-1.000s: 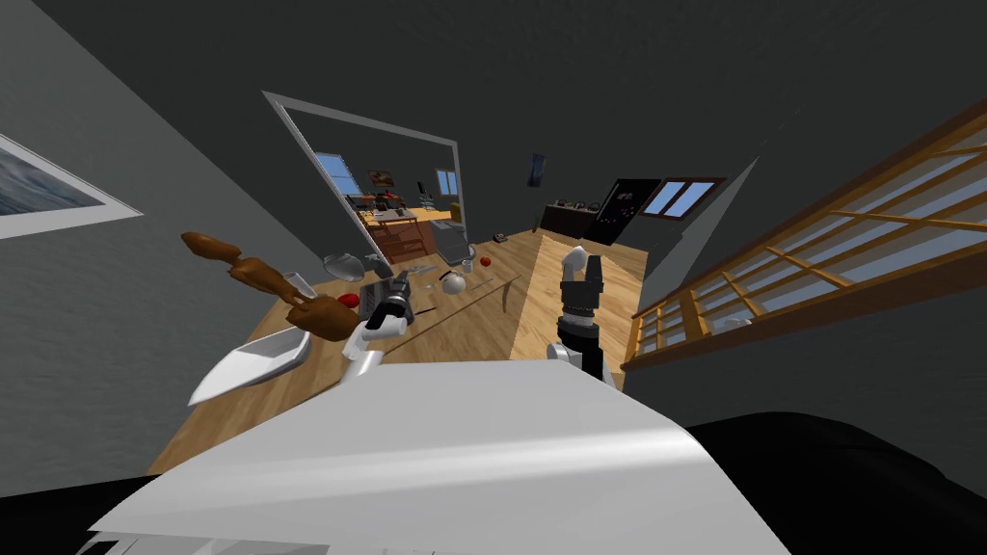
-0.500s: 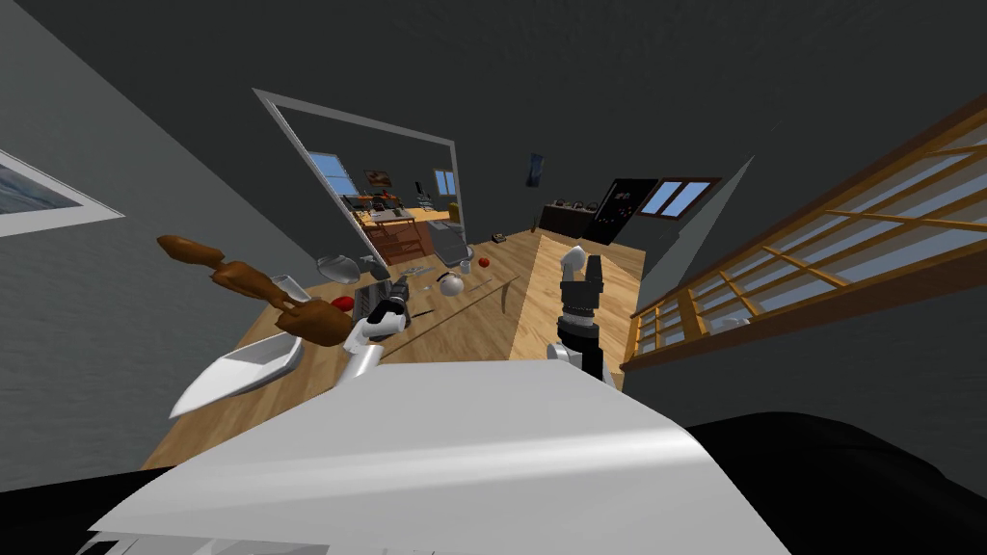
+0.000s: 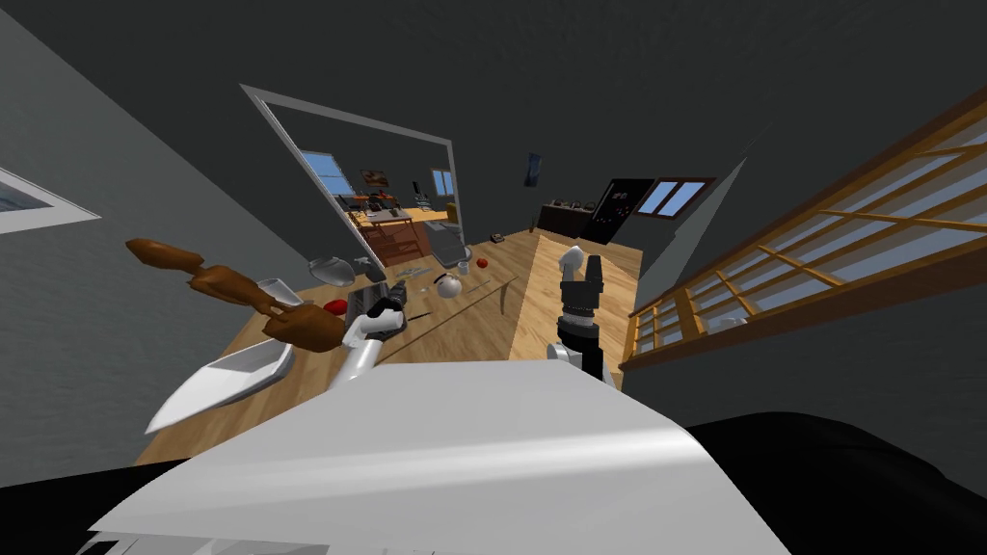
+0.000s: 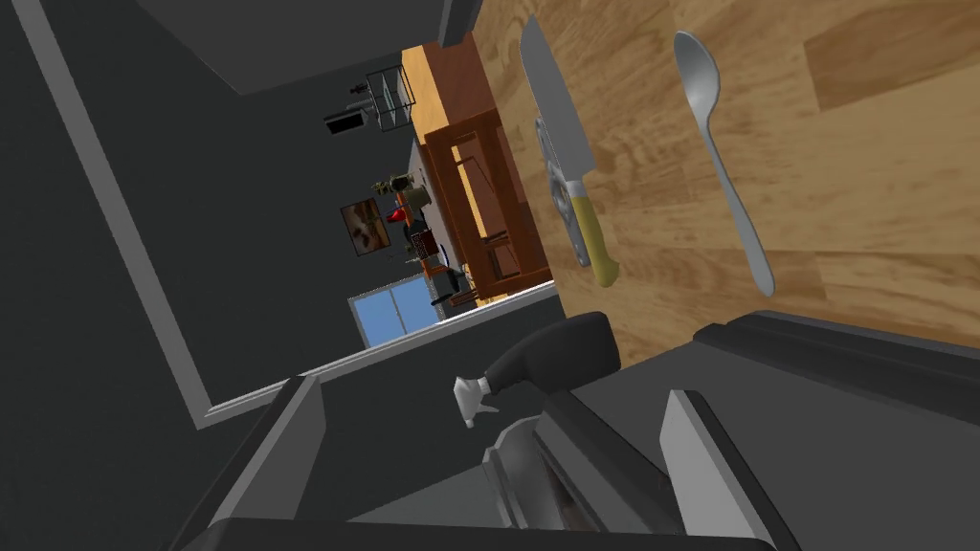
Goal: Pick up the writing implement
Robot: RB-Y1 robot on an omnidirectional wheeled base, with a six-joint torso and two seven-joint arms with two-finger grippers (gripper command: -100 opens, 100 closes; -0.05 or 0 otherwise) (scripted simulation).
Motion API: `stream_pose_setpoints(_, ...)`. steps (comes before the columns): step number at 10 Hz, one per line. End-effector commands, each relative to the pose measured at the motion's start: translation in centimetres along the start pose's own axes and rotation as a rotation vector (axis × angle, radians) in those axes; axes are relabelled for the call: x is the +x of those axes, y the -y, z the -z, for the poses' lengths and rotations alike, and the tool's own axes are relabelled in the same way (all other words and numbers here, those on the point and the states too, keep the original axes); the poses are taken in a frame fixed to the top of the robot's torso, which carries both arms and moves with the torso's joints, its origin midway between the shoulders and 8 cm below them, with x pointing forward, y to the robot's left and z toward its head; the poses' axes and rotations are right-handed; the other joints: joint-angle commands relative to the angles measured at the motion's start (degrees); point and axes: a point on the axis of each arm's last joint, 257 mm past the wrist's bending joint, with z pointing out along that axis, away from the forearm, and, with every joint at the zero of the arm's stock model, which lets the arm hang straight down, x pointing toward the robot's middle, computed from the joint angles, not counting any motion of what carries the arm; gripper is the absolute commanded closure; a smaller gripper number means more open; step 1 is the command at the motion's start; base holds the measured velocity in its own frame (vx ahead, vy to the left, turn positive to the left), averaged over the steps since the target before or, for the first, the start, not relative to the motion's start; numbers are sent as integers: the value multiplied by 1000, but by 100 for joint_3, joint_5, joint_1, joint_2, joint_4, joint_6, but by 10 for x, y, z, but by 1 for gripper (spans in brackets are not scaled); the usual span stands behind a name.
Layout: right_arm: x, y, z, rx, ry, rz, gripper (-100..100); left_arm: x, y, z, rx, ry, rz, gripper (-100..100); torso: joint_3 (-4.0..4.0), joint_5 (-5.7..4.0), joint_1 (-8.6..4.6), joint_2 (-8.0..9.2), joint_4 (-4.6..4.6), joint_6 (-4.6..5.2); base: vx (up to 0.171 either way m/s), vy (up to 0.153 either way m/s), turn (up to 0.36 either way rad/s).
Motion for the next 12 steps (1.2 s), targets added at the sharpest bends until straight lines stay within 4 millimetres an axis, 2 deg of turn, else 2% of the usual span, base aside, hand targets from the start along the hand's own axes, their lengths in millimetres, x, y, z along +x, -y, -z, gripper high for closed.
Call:
stream_pose_setpoints(1,0,0,0,0,0,0,0,-1,-22,-5,-68,3,6,-100,0,0,0,0,0,0,38,-9,-19)
stream_pose_setpoints(2,0,0,0,0,0,0,0,-8,-21,-12,-98,15,17,-100,-1,1,2,-2,-1,-2,48,-11,-28)
stream_pose_setpoints(3,0,0,0,0,0,0,0,-7,-41,-11,-148,13,18,-100,-4,0,1,-7,-1,1,41,-8,-22)
stream_pose_setpoints(4,0,0,0,0,0,0,0,-14,-42,-17,-178,24,30,-100,-4,1,2,-5,-2,-1,49,-7,-35)
stream_pose_setpoints(5,0,0,0,0,0,0,0,-13,-60,-15,-228,22,31,-100,-4,1,2,-7,-2,-1,40,-8,-18)
stream_pose_setpoints(12,0,0,0,0,0,0,0,-25,-117,-15,-462,47,81,-100,0,1,4,2,-1,-3,33,-5,-18)
